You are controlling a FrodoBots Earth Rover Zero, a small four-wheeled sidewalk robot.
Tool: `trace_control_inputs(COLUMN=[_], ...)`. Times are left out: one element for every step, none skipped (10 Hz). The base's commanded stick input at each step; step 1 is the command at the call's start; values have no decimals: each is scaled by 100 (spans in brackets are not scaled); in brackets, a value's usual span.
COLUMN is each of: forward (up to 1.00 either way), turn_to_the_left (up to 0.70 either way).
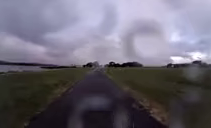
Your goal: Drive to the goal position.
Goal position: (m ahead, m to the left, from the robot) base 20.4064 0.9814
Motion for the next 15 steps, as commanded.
trace_control_inputs(forward=[70,70,70,70,70,70,70,70,70,70,70,70,70,70,70], turn_to_the_left=[0,0,0,14,14,14,14,0,0,0,0,0,0,0,0])
